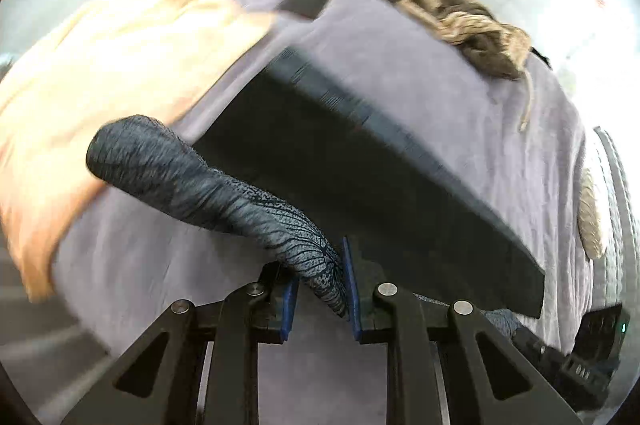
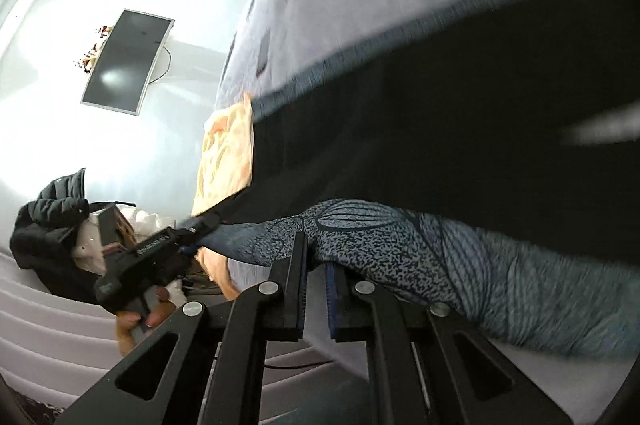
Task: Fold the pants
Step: 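Lift the band with both tools and fold it over onto the trousers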
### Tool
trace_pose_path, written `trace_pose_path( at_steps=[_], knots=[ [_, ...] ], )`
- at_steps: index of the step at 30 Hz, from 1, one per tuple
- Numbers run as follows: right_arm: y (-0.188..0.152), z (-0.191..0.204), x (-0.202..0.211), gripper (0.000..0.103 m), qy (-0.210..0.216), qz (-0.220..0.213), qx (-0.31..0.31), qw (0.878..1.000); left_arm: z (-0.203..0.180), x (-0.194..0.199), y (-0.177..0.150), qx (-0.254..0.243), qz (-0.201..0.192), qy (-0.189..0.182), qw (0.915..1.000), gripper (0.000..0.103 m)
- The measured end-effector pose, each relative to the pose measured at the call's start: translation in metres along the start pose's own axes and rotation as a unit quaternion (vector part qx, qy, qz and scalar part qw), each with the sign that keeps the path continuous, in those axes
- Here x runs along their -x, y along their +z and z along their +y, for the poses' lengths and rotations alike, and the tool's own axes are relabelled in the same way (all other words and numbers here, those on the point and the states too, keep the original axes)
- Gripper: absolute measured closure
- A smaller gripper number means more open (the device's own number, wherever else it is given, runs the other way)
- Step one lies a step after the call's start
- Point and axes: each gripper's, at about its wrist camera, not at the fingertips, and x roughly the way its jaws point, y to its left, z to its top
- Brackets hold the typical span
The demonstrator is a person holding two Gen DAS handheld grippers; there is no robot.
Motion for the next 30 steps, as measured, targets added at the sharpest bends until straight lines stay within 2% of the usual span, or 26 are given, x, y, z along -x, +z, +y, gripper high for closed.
trace_pose_path(
  at_steps=[2, 3, 4, 7, 8, 9, 11, 12, 13, 14, 16, 17, 18, 19, 20, 21, 25, 27, 30],
  knots=[
    [0.027, 0.001, -0.003, 0.094, -0.004, -0.002, 0.005, 1.000, -0.012, -0.015, 0.025, -0.023, -0.007, -0.005, 0.9997, 0.081],
    [0.055, 0.001, -0.011, 0.094, -0.011, 0.000, 0.008, 1.000, -0.017, -0.027, 0.040, -0.032, -0.007, -0.005, 0.9994, 0.081],
    [0.055, 0.001, -0.011, 0.094, -0.011, 0.000, 0.008, 1.000, -0.020, -0.037, 0.050, -0.036, -0.006, -0.004, 0.9993, 0.081],
    [0.104, -0.004, -0.036, 0.094, -0.031, 0.004, 0.011, 0.999, -0.033, -0.078, 0.086, -0.051, 0.000, 0.003, 0.9987, 0.080],
    [0.118, -0.009, -0.045, 0.094, -0.036, 0.008, 0.008, 0.999, -0.036, -0.095, 0.095, -0.061, 0.003, 0.009, 0.9981, 0.080],
    [0.142, -0.033, -0.060, 0.094, -0.049, 0.011, -0.008, 0.999, -0.037, -0.114, 0.103, -0.072, 0.009, 0.018, 0.9972, 0.080],
    [0.152, -0.043, -0.069, 0.094, -0.056, 0.015, -0.014, 0.998, -0.034, -0.141, 0.106, -0.086, 0.017, 0.045, 0.9952, 0.070],
    [0.168, -0.053, -0.093, 0.094, -0.075, 0.027, -0.019, 0.997, -0.030, -0.155, 0.107, -0.091, 0.017, 0.074, 0.9930, 0.047],
    [0.168, -0.053, -0.093, 0.091, -0.075, 0.027, -0.019, 0.997, -0.028, -0.160, 0.109, -0.091, 0.014, 0.092, 0.9915, 0.029],
    [0.171, -0.065, -0.102, 0.089, -0.087, 0.035, -0.019, 0.995, -0.022, -0.168, 0.111, -0.089, 0.011, 0.107, 0.9902, 0.026],
    [0.176, -0.075, -0.120, 0.082, -0.127, 0.050, -0.027, 0.990, -0.009, -0.170, 0.117, -0.078, 0.029, 0.080, 0.9933, 0.026],
    [0.176, -0.078, -0.124, 0.078, -0.133, 0.049, -0.038, 0.989, -0.004, -0.165, 0.118, -0.076, 0.031, 0.075, 0.9939, 0.026],
    [0.170, -0.070, -0.117, 0.073, -0.145, 0.033, -0.041, 0.988, -0.002, -0.158, 0.119, -0.080, 0.026, 0.083, 0.9930, 0.026],
    [0.170, -0.070, -0.117, 0.060, -0.145, 0.033, -0.041, 0.988, -0.001, -0.150, 0.119, -0.091, 0.018, 0.099, 0.9908, 0.026],
    [0.165, -0.059, -0.112, 0.056, -0.165, 0.027, -0.028, 0.986, 0.000, -0.140, 0.118, -0.112, 0.012, 0.113, 0.9872, 0.026],
    [0.150, -0.034, -0.100, 0.056, -0.190, 0.012, 0.015, 0.982, 0.000, -0.135, 0.117, -0.125, 0.010, 0.112, 0.9857, 0.026],
    [0.128, -0.010, -0.092, 0.056, -0.166, 0.007, 0.057, 0.984, -0.018, -0.135, 0.106, -0.181, 0.023, 0.096, 0.9784, 0.026],
    [0.125, 0.000, -0.106, 0.056, -0.161, 0.027, 0.080, 0.983, -0.034, -0.152, 0.103, -0.204, 0.027, 0.100, 0.9734, 0.026],
    [0.131, 0.003, -0.140, 0.056, -0.177, 0.050, 0.095, 0.978, -0.049, -0.182, 0.104, -0.197, 0.039, 0.104, 0.9741, 0.026]
  ],
)
